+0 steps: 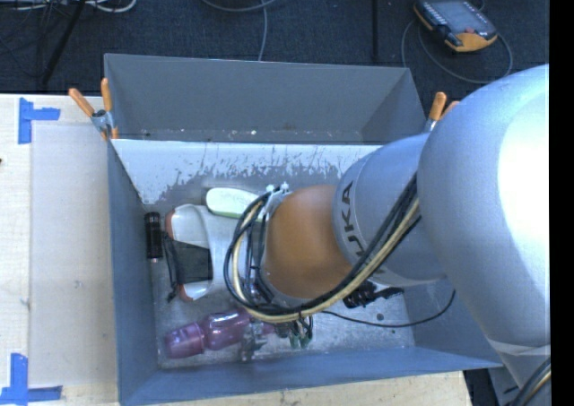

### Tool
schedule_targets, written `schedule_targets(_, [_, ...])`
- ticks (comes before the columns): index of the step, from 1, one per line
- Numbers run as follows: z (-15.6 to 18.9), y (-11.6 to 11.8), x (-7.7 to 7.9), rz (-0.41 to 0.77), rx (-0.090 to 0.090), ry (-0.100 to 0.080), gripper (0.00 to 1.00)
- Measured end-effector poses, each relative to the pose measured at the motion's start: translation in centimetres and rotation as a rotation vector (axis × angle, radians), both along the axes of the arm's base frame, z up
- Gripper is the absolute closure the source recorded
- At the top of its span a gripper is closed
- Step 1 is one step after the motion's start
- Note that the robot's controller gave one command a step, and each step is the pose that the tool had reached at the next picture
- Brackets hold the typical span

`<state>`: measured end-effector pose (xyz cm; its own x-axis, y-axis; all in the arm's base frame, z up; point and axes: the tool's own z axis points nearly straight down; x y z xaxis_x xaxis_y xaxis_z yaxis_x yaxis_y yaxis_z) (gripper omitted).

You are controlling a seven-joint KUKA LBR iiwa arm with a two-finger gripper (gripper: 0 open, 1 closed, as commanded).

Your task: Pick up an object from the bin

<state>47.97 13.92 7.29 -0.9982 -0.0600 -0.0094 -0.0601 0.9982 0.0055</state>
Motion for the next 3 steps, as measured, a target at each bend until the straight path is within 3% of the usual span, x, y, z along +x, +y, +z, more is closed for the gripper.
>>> schedule_targets(3, [1.8,-0.2,-0.3,-0.001,-0.007,0.014,1.0])
